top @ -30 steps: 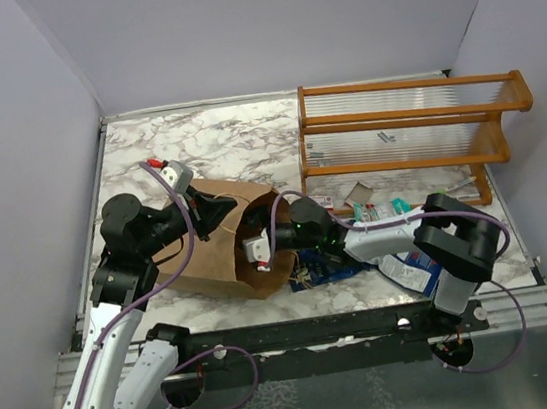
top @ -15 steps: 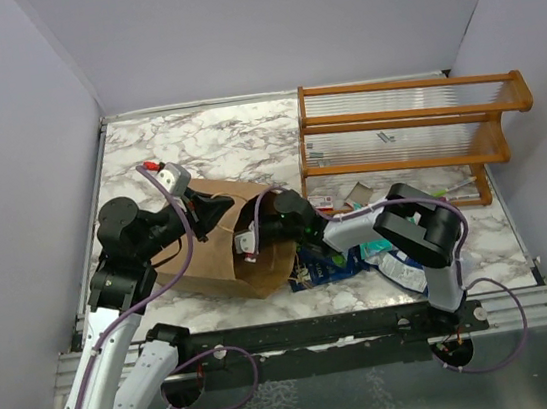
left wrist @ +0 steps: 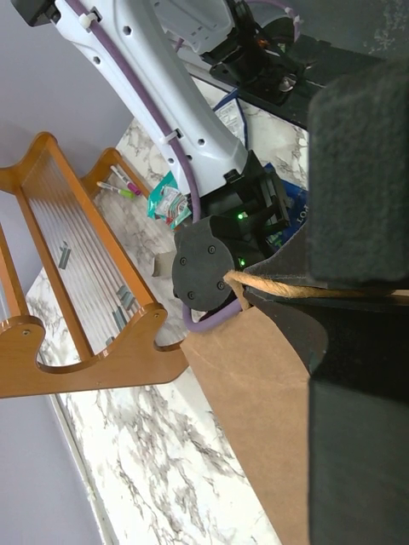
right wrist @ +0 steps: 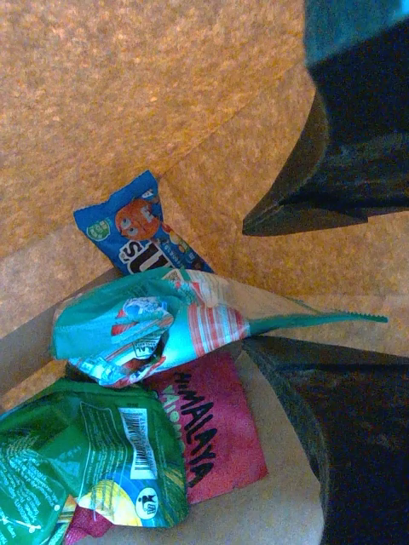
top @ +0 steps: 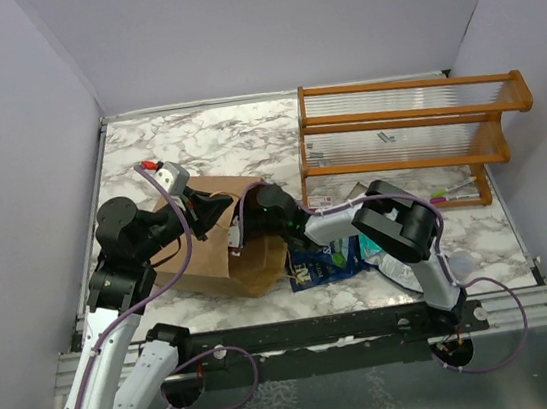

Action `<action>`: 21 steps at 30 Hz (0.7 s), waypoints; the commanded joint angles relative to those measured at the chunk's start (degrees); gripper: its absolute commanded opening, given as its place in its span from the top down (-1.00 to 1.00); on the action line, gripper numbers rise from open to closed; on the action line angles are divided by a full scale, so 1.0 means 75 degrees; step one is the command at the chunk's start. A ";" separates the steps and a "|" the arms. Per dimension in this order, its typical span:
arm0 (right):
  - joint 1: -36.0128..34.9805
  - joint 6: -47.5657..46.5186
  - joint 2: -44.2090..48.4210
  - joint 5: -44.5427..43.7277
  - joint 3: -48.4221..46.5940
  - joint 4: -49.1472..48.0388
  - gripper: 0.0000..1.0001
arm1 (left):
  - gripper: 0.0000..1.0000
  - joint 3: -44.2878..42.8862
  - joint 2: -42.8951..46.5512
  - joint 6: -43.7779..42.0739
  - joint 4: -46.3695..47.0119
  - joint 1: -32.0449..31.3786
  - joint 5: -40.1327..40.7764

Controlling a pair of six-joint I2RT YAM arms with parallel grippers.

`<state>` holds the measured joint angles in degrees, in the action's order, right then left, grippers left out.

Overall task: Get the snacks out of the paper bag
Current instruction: Take out the snack from the paper bag.

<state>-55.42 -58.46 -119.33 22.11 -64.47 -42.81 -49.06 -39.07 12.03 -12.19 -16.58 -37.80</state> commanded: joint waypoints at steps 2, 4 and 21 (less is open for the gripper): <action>0.0006 0.0135 -0.0433 0.0365 -0.0493 0.0332 0.16 | 1.00 -0.0238 0.0084 -0.0079 -0.0005 -0.0004 0.0203; 0.0006 0.0273 -0.0491 0.0321 -0.0567 0.0315 0.39 | 1.00 -0.0215 0.0115 -0.0062 -0.0026 -0.0004 0.0360; 0.0024 0.2421 -0.0911 -0.3669 -0.2054 -0.0483 0.97 | 1.00 -0.0305 -0.0564 0.0754 -0.0186 -0.0001 0.4699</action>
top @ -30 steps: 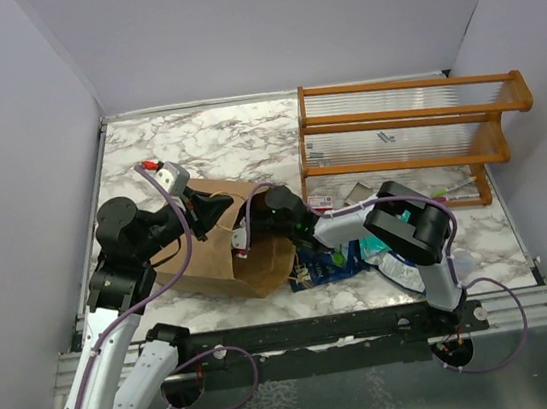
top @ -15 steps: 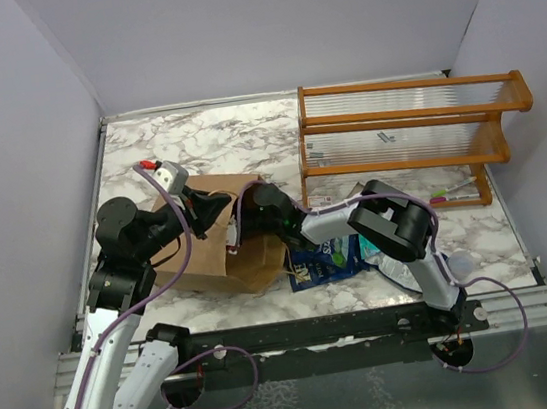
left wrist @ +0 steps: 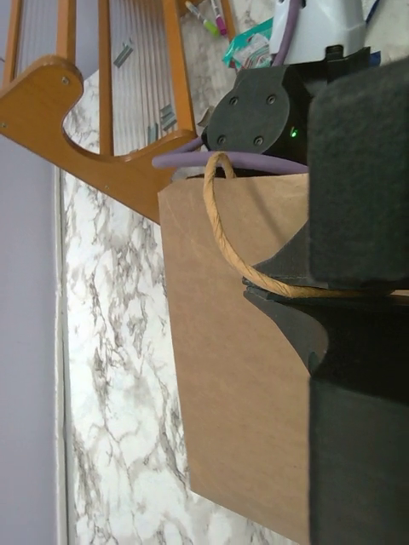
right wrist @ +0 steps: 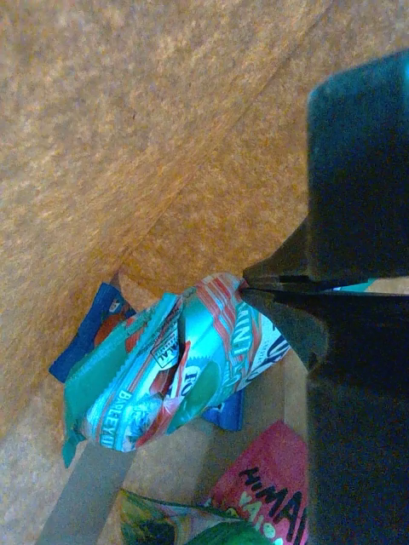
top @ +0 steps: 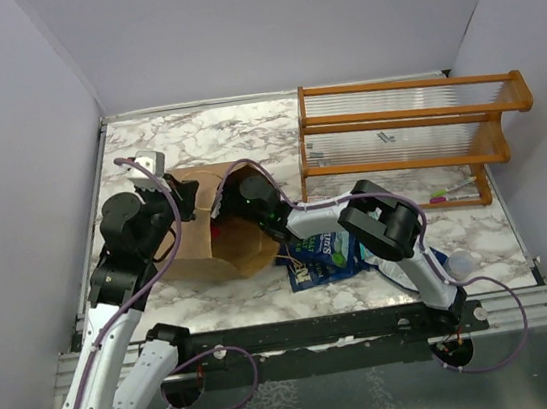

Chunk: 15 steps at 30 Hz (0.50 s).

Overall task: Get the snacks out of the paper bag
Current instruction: Take out the snack from the paper bag.

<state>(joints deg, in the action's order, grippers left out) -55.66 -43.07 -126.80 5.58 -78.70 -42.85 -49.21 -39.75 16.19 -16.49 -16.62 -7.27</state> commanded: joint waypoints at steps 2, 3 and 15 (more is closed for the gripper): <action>0.0055 0.0394 0.0209 -0.1667 -0.0021 -0.0468 0.97 | 1.00 -0.0475 -0.0888 0.0206 0.0395 0.0008 0.0958; 0.0045 0.0392 0.0253 -0.1751 0.0056 -0.0484 0.97 | 1.00 -0.0544 -0.1075 0.0204 0.0425 0.0008 0.1146; -0.0278 0.1020 0.0899 -0.1532 0.0878 -0.0222 0.97 | 1.00 -0.1911 -0.2491 -0.0986 0.0351 0.0014 0.2073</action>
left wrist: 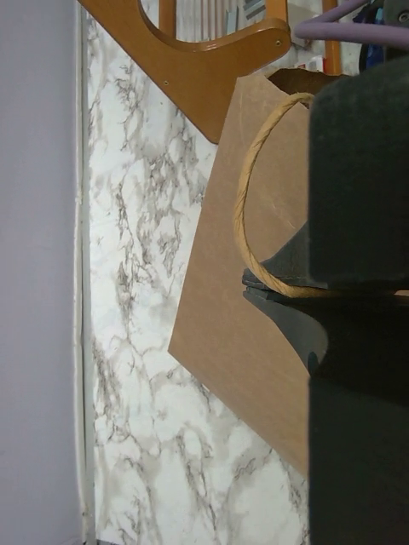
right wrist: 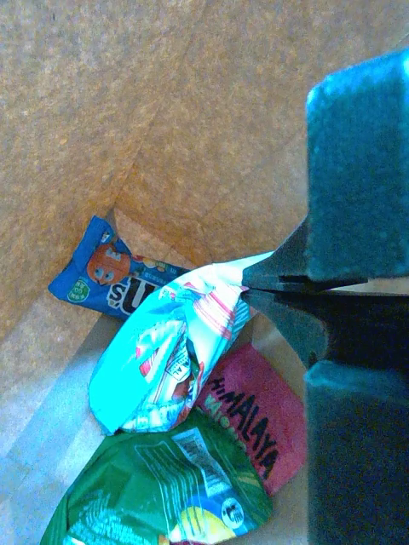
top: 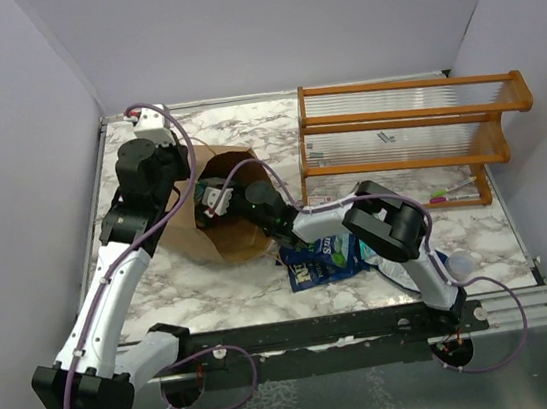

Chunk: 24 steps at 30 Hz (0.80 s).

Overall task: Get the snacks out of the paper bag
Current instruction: Take out the snack from the paper bag.

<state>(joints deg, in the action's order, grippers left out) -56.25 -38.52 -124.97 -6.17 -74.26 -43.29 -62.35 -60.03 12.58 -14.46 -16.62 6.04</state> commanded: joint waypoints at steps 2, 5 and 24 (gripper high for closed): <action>-0.0271 0.0518 0.0872 0.0231 0.0546 -0.0152 0.97 | 1.00 0.0330 0.0718 -0.0538 0.0326 0.0023 -0.0613; -0.0357 0.0585 0.1217 0.0621 0.0964 -0.0106 0.97 | 1.00 0.1146 0.1682 -0.0592 0.0596 0.0014 -0.2237; -0.0522 0.0585 0.2668 0.1715 0.2836 -0.0405 0.97 | 1.00 0.3256 0.3233 0.0060 0.2013 0.0013 -0.1516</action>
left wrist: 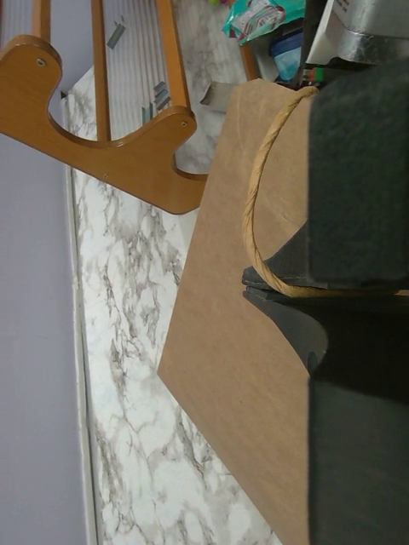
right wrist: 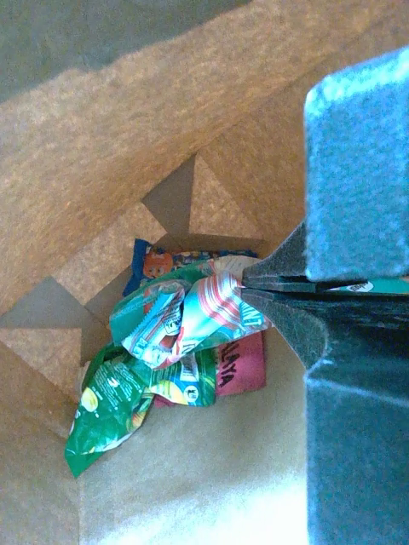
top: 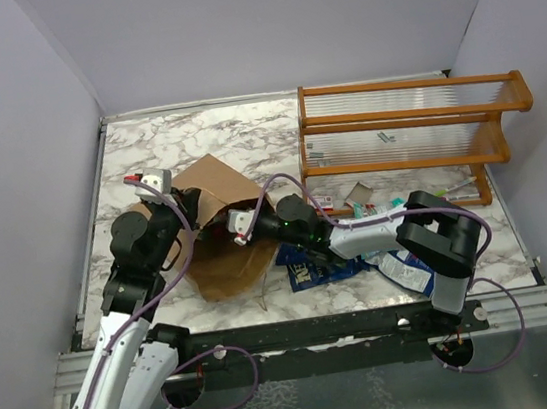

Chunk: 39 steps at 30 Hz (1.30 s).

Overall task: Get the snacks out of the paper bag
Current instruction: Take out the snack from the paper bag.

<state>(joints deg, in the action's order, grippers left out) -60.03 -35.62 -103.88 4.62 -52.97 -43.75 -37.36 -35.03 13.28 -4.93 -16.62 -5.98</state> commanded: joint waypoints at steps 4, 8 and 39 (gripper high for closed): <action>-0.0033 -0.0066 -0.0447 0.0782 -0.0029 -0.0341 0.97 | 1.00 0.0064 0.0080 -0.0236 0.1004 0.0011 0.0035; -0.0038 -0.0346 -0.0686 0.0905 -0.0239 -0.0045 0.93 | 1.00 0.0302 0.0292 -0.0307 0.1198 0.0020 -0.0203; -0.0037 -0.1254 -0.2838 -0.0684 -0.1971 -0.0003 -0.25 | 1.00 0.0349 0.0635 -0.0127 0.1374 0.0388 -0.1418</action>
<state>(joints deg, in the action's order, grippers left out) -60.03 -43.24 -123.76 0.89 -67.96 -41.87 -35.16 -31.97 11.66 3.03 -14.28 -15.27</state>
